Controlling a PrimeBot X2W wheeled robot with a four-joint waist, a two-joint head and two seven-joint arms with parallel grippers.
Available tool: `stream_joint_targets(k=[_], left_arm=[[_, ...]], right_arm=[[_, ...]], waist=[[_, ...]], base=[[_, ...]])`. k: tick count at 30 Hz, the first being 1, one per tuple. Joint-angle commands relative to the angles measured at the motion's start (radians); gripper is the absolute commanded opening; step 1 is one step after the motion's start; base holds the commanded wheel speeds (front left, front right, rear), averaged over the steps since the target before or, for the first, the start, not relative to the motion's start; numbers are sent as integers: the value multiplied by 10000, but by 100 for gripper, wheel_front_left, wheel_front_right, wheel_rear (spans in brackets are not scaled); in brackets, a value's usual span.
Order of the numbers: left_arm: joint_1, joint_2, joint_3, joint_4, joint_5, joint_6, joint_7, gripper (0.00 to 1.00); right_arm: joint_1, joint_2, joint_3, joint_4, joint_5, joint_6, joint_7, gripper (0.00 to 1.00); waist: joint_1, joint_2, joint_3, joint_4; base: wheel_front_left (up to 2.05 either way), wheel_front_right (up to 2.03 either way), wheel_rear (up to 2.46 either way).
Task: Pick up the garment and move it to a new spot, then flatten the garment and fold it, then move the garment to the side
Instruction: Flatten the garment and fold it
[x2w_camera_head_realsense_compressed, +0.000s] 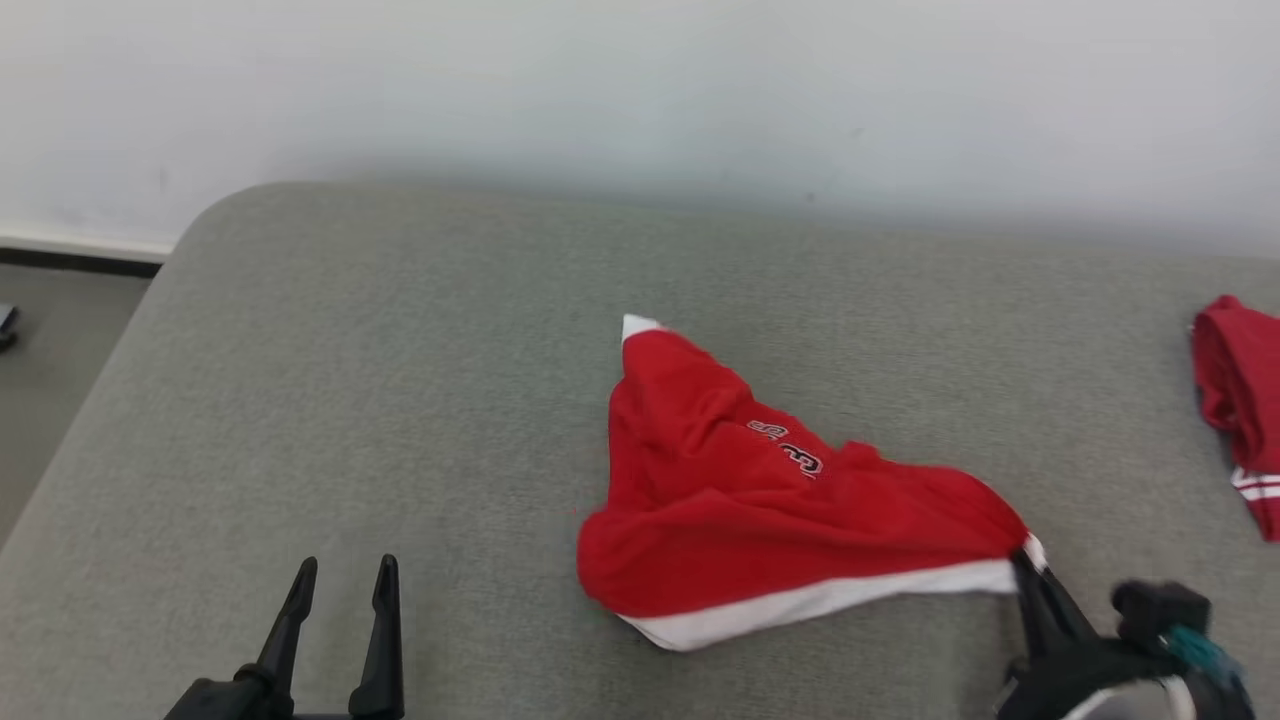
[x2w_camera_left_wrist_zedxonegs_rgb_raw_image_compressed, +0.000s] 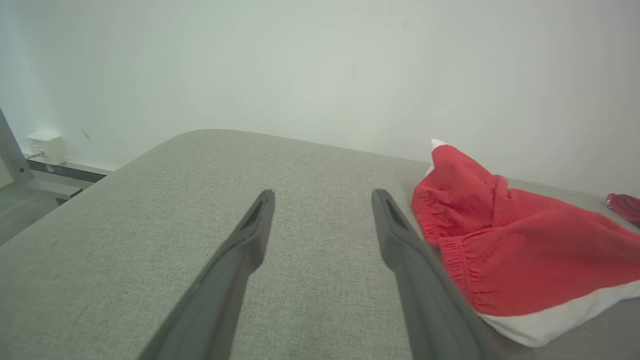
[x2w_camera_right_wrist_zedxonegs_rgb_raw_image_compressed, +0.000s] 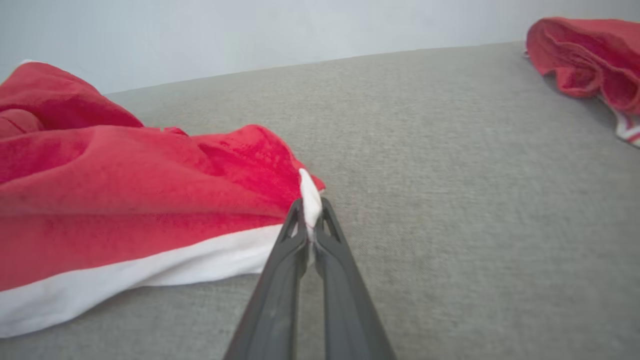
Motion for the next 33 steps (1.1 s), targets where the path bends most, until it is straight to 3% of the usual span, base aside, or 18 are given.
stream_joint_targets(k=[1, 10, 11, 12, 22, 33], left_arm=[[128, -32, 2, 11, 53, 14, -29, 100], [262, -109, 0, 25, 84, 14, -29, 100], [280, -108, 18, 25, 83, 14, -29, 100], [338, -109, 55, 21, 76, 14, -29, 100], [588, 30, 282, -65, 145, 14, -29, 100], [788, 10, 560, -302, 330, 13, -29, 100]], right_arm=[[351, -83, -127, -183, 150, -30, -41, 0], [2124, -30, -1259, -1715, 387, -30, 505, 1], [2213, 36, -1307, -1897, 292, -30, 476, 79], [2284, 119, -1305, -2045, 191, -28, 455, 100], [2527, 577, -1553, -3550, -1139, -28, 154, 100], [3209, 915, -1215, -5491, -1542, -28, -25, 100]], waist=[[-1, -1, -214, -451], [-1, -1, -425, -902], [-1, -1, -453, -943], [-1, -1, -502, -1000], [-1, -1, -858, -1404], [-1, -1, -972, -1863]], base=[[0, 0, 0], [0, 0, 0], [0, 0, 0], [0, 0, 0], [0, 0, 0], [0, 0, 0]])
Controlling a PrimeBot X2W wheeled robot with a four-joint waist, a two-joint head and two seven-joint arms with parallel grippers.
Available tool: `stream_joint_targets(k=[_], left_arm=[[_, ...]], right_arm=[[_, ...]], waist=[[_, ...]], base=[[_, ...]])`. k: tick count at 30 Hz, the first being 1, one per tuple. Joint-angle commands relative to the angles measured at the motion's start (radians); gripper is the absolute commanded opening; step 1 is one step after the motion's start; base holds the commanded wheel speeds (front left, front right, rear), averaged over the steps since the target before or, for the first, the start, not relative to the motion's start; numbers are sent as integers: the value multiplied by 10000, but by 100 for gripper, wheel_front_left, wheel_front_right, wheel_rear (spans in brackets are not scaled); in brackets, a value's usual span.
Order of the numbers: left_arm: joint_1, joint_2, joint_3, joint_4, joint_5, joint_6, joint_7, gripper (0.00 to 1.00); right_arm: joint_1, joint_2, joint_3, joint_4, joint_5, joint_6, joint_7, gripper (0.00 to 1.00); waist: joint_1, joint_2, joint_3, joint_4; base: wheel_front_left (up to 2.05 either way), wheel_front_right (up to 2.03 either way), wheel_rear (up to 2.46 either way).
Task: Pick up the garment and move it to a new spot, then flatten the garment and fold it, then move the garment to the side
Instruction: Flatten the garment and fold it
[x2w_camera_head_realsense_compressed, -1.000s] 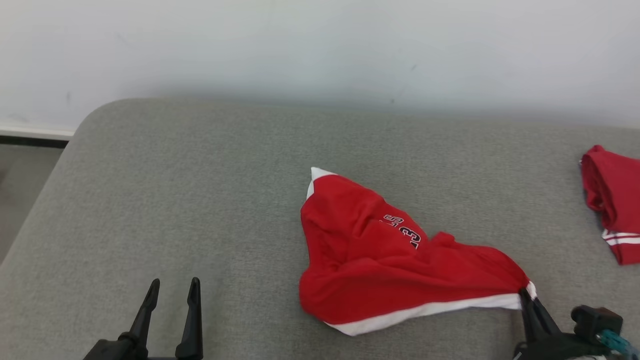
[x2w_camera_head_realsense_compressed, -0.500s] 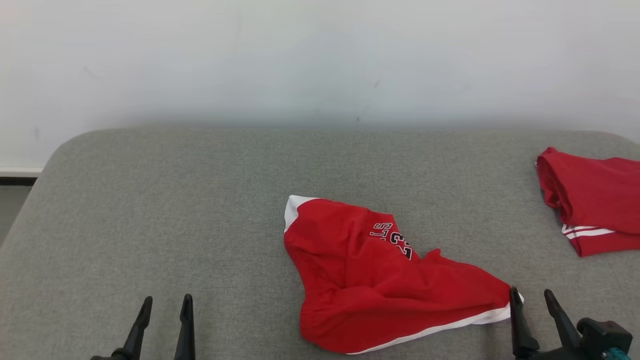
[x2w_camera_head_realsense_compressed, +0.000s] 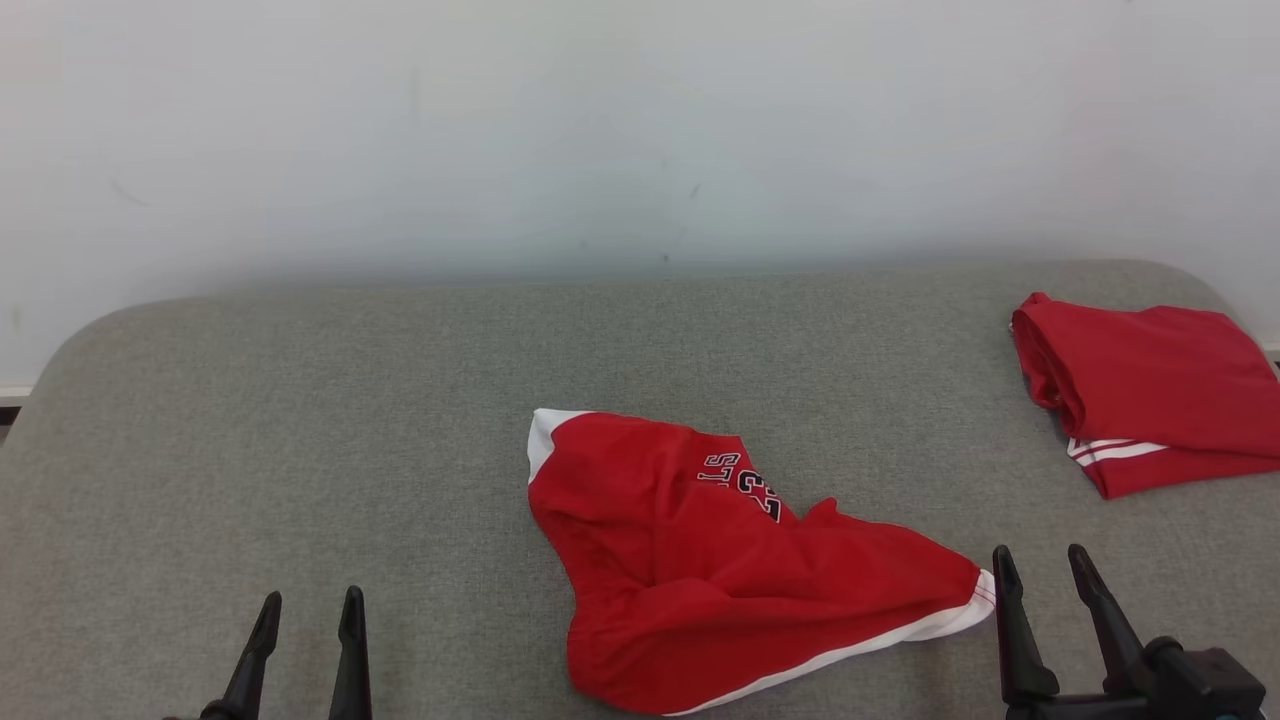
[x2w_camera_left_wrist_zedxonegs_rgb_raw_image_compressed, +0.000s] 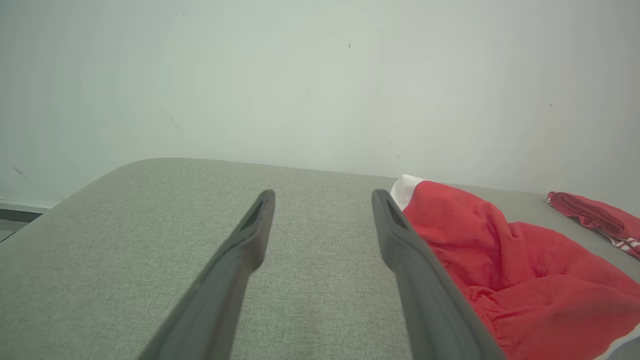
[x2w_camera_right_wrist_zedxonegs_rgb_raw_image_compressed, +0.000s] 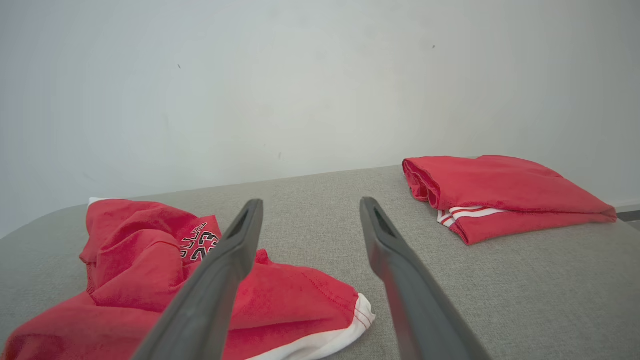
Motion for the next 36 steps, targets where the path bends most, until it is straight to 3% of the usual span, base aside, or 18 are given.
stream_joint_targets(k=[1, 11, 22, 27, 36], left_arm=[[188, 36, 29, -58, 133, 13, -29, 100], [203, 133, -408, 86, -13, 13, -29, 100], [-599, 632, -3277, 1444, -765, 13, -29, 100], [-1025, 611, -4057, 2217, -1301, 13, -27, 100], [-1635, 506, -4287, 3518, -1803, 15, -29, 100]], right_arm=[[228, 60, -1, -165, -44, -26, -61, 100], [463, 214, 64, -444, -78, -26, -89, 100], [71, 161, 485, -340, -6, -26, -86, 100], [-93, 139, 547, -322, 27, -26, -86, 100], [-270, 93, 550, -355, 9, -26, -86, 100]], waist=[[0, 0, 4, -52], [0, 0, 136, -157], [0, 0, 465, -581], [0, 0, 697, -933], [0, 0, 1016, -1410]], base=[[0, 0, 0], [0, 0, 0], [0, 0, 0], [0, 0, 0], [0, 0, 0]])
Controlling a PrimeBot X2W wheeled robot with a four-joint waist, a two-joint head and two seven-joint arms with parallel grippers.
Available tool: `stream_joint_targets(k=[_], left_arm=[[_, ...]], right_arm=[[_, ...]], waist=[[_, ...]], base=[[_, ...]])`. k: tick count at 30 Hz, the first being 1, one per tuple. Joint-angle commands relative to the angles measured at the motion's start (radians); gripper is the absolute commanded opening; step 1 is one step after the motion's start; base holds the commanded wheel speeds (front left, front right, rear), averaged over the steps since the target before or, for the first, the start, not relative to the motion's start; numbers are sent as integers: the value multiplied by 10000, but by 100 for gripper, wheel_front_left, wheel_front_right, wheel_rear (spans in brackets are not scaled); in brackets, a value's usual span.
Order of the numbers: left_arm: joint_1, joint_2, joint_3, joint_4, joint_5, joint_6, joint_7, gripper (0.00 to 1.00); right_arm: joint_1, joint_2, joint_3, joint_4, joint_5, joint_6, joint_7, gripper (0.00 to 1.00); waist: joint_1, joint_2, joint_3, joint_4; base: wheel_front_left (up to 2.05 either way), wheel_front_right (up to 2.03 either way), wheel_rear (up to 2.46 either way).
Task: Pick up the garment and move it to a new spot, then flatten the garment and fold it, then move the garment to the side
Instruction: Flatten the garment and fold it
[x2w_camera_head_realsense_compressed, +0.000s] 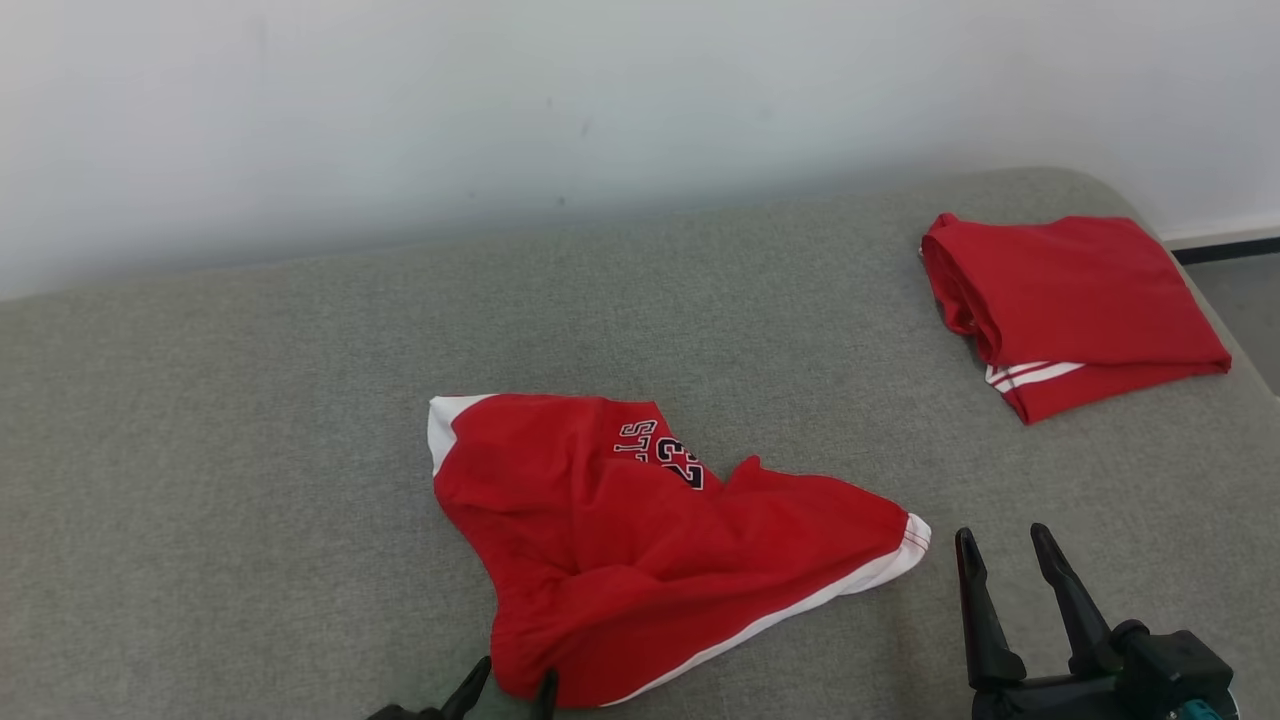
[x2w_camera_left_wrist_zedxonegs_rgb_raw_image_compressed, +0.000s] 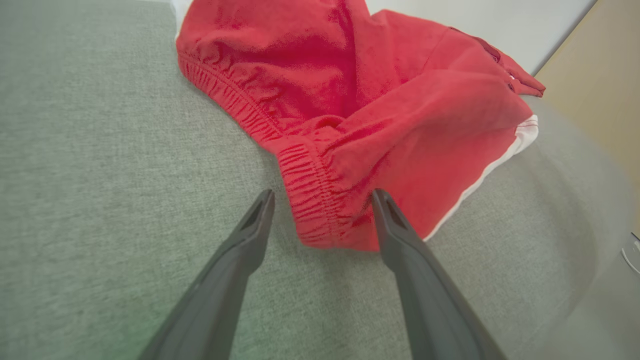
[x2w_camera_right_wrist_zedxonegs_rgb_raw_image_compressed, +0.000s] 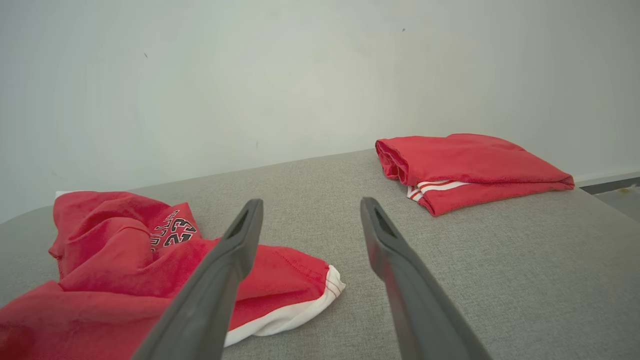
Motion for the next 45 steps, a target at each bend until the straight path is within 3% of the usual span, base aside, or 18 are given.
stream_joint_targets(k=[1, 2, 4, 5, 16, 25, 37, 45], left_arm=[[-193, -35, -25, 90, -131, 15, -29, 100], [-282, -85, -53, 145, -241, 17, -29, 100], [-365, -123, -19, 249, -392, 17, -29, 20], [-416, -106, -83, 232, -446, 17, -29, 0], [91, 394, 615, -1597, -243, 17, -29, 0], [1042, 1261, 110, -2284, -200, 17, -29, 0], [-295, 1183, 131, -1983, -279, 17, -29, 0], [-1853, 1365, -94, -462, -636, 17, -29, 0]], right_arm=[[-132, -23, 1, -16, -1, -26, -46, 100], [-140, -25, -11, -25, -6, -26, -46, 100], [-134, -25, -42, -37, -24, -26, -46, 100], [-132, -20, -56, -45, -37, -26, -46, 100], [152, 77, -219, -15, -34, -26, -47, 100], [-16, 133, -266, 86, -68, -26, -47, 100], [-342, -18, -156, 328, -99, -26, -47, 100], [-567, -78, -245, 525, -192, -26, -46, 100]], waist=[[0, 0, 140, -145], [0, 0, 158, -163], [0, 0, 178, -166], [0, 0, 180, -158], [0, 0, -39, 711], [0, 0, 52, 1211], [0, 0, 353, 532], [0, 0, 730, -47]], base=[[0, 0, 0], [0, 0, 0], [0, 0, 0], [0, 0, 0], [0, 0, 0], [0, 0, 0], [0, 0, 0], [0, 0, 0]])
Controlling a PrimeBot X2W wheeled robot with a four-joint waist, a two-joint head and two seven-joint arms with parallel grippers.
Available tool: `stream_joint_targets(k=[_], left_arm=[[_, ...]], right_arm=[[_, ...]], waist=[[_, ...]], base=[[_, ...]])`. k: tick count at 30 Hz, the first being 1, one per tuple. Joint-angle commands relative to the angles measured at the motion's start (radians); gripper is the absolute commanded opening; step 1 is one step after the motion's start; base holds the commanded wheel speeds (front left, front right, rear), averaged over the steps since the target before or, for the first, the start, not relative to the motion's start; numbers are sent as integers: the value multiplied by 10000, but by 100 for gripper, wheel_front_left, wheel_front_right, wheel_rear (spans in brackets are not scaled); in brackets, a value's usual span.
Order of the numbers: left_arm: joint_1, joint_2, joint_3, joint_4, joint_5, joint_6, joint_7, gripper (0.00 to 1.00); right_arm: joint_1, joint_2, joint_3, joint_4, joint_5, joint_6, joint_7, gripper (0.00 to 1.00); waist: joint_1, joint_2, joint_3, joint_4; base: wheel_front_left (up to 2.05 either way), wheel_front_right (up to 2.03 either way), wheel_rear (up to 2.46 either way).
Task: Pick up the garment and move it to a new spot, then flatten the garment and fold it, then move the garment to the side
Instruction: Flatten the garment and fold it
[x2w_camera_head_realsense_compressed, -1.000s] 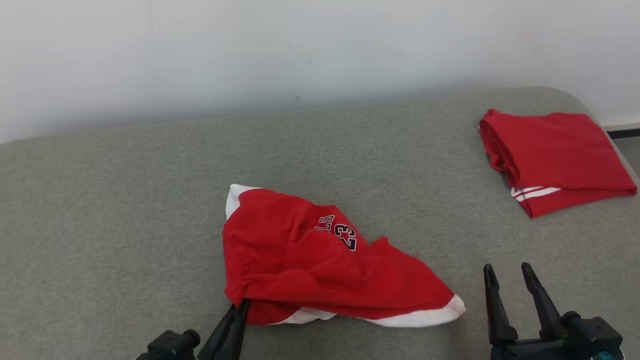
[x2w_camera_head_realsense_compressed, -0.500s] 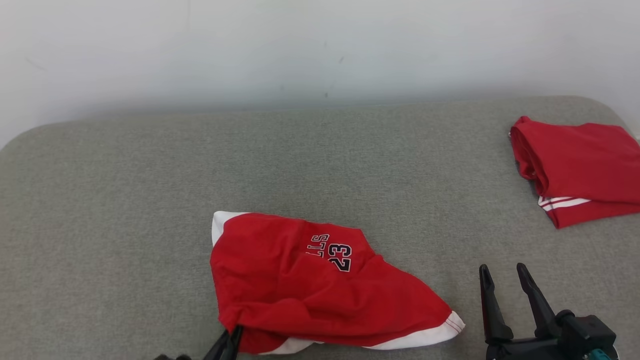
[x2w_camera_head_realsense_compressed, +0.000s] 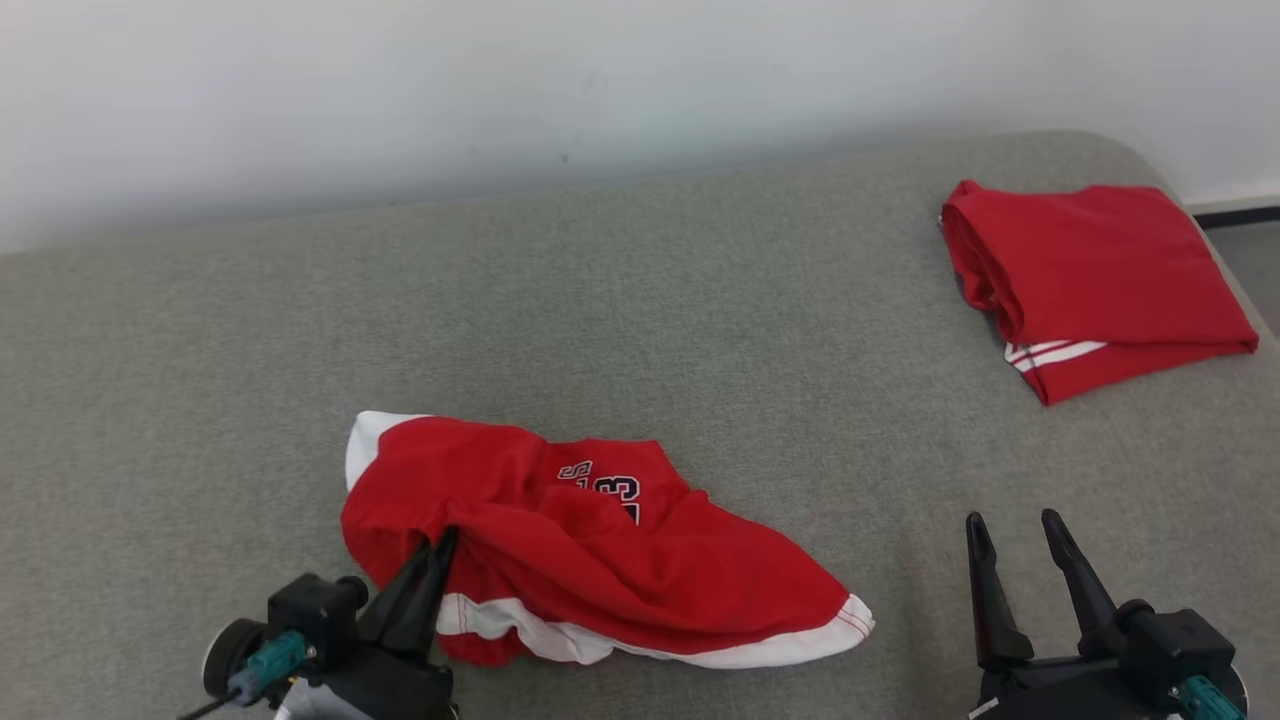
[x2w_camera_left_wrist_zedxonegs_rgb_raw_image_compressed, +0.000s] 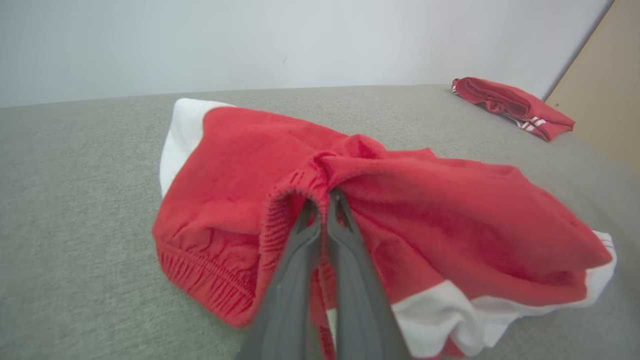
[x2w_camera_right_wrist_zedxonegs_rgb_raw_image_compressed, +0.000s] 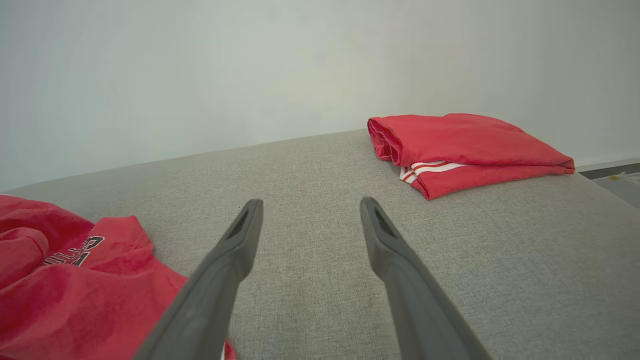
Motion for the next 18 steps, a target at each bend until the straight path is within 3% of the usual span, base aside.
stream_joint_targets(k=[1, 9, 11, 12, 18], left_arm=[[-287, 59, -57, 275, -123, 18, -29, 0], [-770, -106, -190, 1478, -231, 17, -29, 0], [-626, -190, -138, 1549, -193, 17, -29, 94], [-538, -206, -88, 1518, -178, 18, -29, 100], [64, -447, 166, 907, 57, 17, -29, 100]], right_arm=[[-171, -32, -3, 17, -51, -26, -47, 100], [-233, 124, -45, 210, -149, -26, -47, 100], [-207, 133, -56, 245, -137, -26, -47, 100], [-190, 139, -49, 258, -130, -26, -46, 100], [-25, 166, -70, 281, -34, -26, -47, 100]], waist=[[-1, -1, 209, -222], [-1, -1, 151, -163], [-1, -1, 31, -2], [-1, -1, -3, 58], [-1, -1, -247, 577]], base=[[0, 0, 0], [0, 0, 0], [0, 0, 0], [0, 0, 0], [0, 0, 0]])
